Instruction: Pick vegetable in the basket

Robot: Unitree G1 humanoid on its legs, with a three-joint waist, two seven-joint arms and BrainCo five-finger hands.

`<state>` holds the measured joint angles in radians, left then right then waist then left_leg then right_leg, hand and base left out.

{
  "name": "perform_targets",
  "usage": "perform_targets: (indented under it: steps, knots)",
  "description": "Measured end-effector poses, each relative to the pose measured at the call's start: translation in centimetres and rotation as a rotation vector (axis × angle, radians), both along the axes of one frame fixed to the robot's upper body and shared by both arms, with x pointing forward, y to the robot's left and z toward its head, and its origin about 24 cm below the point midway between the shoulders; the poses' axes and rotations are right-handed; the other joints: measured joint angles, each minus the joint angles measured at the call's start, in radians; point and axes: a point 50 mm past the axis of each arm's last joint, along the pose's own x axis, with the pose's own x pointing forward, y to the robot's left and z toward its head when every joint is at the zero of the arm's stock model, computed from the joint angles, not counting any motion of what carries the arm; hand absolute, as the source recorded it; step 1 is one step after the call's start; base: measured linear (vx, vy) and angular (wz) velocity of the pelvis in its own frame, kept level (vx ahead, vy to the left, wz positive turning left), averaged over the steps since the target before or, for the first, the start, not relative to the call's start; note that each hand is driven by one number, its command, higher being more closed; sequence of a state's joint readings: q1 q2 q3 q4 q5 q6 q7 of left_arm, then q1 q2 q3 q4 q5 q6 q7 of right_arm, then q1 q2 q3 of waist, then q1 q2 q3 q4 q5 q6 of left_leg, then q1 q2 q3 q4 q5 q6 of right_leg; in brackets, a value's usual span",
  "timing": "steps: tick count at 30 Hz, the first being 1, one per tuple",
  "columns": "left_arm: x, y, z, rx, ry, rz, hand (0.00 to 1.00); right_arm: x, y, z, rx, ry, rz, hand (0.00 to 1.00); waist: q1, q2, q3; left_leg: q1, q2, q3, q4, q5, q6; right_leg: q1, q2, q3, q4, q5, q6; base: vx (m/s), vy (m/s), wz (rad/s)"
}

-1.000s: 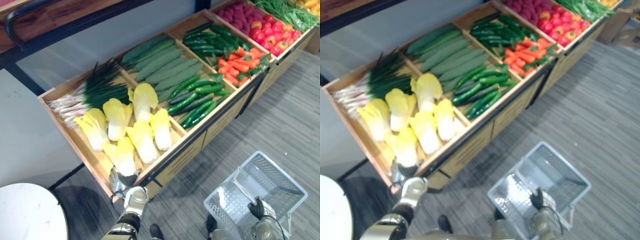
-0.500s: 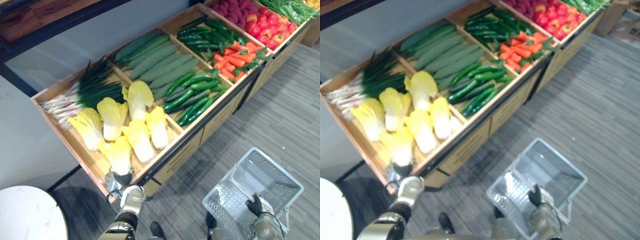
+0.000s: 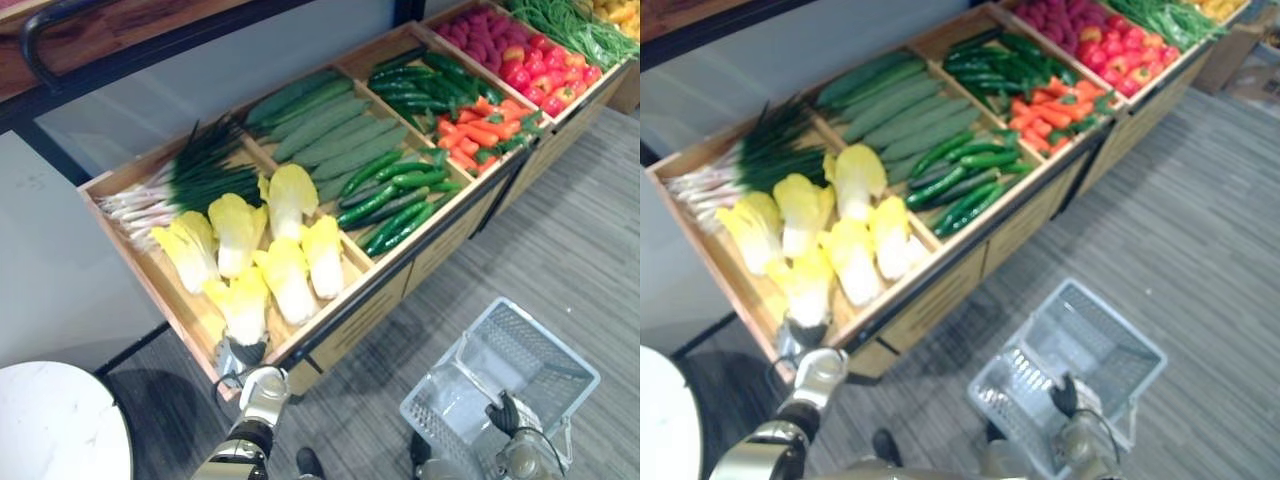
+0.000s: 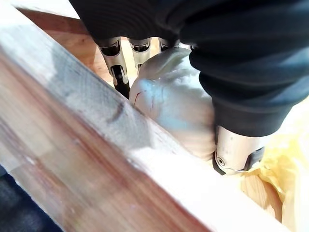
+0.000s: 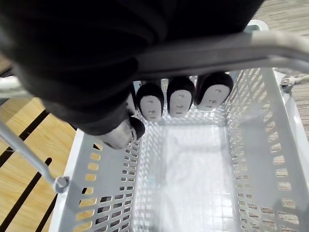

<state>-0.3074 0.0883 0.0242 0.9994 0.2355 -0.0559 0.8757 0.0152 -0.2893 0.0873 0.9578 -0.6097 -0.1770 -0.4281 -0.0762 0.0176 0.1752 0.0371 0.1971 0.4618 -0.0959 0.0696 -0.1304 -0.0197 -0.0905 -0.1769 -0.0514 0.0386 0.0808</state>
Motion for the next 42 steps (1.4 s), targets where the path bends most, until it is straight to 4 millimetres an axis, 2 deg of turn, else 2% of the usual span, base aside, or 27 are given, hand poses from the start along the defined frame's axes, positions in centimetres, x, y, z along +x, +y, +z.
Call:
perform_targets:
  steps: [5, 8, 11, 15, 19, 24, 30, 38, 42]
  knots:
    - [0.2, -0.7, 0.9, -0.061, -0.071, -0.071, 1.0, 0.0, 0.6, -0.2, 0.017, 0.002, -0.007, 1.0, 0.004, -0.01, 0.003, -0.003, -0.011, -0.021, 0.0, 0.004, 0.006, 0.009, -0.013, -0.019, -0.001, 0.002, 0.004, 0.0, 0.008, 0.12]
    - [0.0, -1.9, 1.5, -0.099, -0.112, -0.173, 1.0, -0.2, 0.8, -0.4, 0.033, 0.003, -0.045, 1.0, 0.007, -0.021, 0.002, -0.018, -0.02, -0.051, 0.0, 0.009, 0.012, 0.011, -0.021, -0.043, -0.001, 0.002, 0.004, 0.01, 0.006, 0.22]
    - [0.0, -2.4, 2.3, -0.12, -0.156, -0.213, 1.0, -0.3, 0.6, -0.4, 0.029, 0.009, -0.06, 1.0, 0.007, -0.021, 0.001, -0.018, -0.026, -0.063, 0.0, 0.011, 0.015, 0.019, -0.026, -0.052, -0.001, 0.002, 0.005, 0.02, 0.007, 0.13]
    - [-0.1, -3.3, 3.0, -0.139, -0.192, -0.272, 1.0, -0.4, 0.4, -0.4, 0.029, 0.008, -0.079, 1.0, 0.012, -0.015, -0.002, -0.016, -0.027, -0.068, 0.0, 0.014, 0.018, 0.025, -0.027, -0.059, -0.001, 0.002, 0.005, 0.0, -0.003, 0.05]
    - [-0.2, -4.5, 3.6, -0.158, -0.221, -0.317, 1.0, -1.0, -0.1, -0.5, 0.026, 0.019, -0.111, 1.0, 0.024, 0.002, -0.017, -0.017, -0.027, -0.078, -0.001, 0.015, 0.02, 0.028, -0.028, -0.065, 0.001, 0.001, 0.005, -0.01, -0.003, 0.05]
    - [0.0, -5.0, 4.8, -0.153, -0.277, -0.348, 1.0, -1.3, -0.3, -0.5, 0.031, 0.03, -0.125, 1.0, 0.024, 0.017, -0.03, -0.017, -0.027, -0.091, -0.006, 0.017, 0.022, 0.031, -0.028, -0.075, 0.001, 0.001, 0.006, 0.0, -0.003, 0.05]
    - [0.2, -4.5, 5.3, -0.13, -0.297, -0.334, 1.0, -1.5, -0.1, -0.7, 0.041, 0.043, -0.126, 1.0, 0.024, 0.009, -0.043, -0.019, -0.027, -0.093, -0.006, 0.016, 0.022, 0.031, -0.028, -0.08, 0.001, 0.0, 0.006, 0.01, 0.0, 0.0]
    - [0.4, -1.8, 8.2, -0.028, -0.441, -0.168, 1.0, -1.8, 0.0, -0.9, 0.045, 0.054, -0.122, 1.0, 0.023, 0.002, -0.049, -0.017, -0.027, -0.099, -0.004, 0.017, 0.023, 0.04, -0.028, -0.087, 0.0, 0.001, 0.006, 0.02, -0.002, 0.02]
    - [0.6, -1.8, 9.5, 0.04, -0.482, -0.182, 1.0, -1.6, -0.1, -0.8, 0.047, 0.048, -0.127, 1.0, 0.024, -0.004, -0.057, -0.013, -0.027, -0.095, -0.004, 0.017, 0.023, 0.041, -0.028, -0.082, 0.0, 0.001, 0.005, 0.0, 0.0, -0.01]
